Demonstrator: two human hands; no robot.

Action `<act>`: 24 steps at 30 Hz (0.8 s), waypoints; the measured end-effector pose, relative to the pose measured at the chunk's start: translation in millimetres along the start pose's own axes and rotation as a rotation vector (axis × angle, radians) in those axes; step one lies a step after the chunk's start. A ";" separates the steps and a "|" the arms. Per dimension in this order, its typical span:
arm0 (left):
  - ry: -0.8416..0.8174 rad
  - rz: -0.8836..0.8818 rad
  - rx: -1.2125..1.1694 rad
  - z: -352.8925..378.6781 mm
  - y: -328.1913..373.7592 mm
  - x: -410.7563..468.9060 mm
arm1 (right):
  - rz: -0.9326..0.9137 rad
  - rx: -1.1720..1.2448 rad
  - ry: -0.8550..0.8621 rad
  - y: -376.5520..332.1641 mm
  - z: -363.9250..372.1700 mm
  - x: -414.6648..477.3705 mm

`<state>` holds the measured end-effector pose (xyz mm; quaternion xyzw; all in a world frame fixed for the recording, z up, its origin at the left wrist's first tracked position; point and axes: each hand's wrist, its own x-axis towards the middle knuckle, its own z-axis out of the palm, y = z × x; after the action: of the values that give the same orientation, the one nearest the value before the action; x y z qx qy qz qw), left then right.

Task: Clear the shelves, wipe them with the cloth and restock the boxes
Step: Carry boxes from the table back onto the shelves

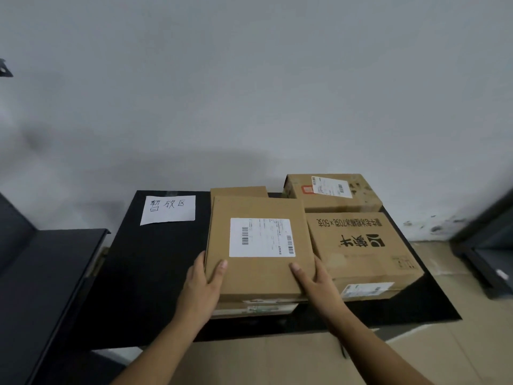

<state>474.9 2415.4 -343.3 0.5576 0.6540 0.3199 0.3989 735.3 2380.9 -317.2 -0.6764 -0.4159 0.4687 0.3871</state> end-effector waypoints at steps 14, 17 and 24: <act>-0.013 -0.130 0.089 36.1 -33.6 51.9 | 0.092 -0.045 -0.087 42.9 11.4 81.4; 0.001 -0.131 0.114 39.5 -32.8 54.1 | 0.088 -0.063 -0.079 47.7 11.5 88.0; -0.027 -0.170 0.135 34.1 -35.8 55.7 | 0.077 -0.109 -0.137 42.7 7.3 89.2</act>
<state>484.4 2463.1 -399.7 0.5299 0.7135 0.2328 0.3948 756.0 2449.3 -386.0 -0.6785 -0.4399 0.5050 0.3019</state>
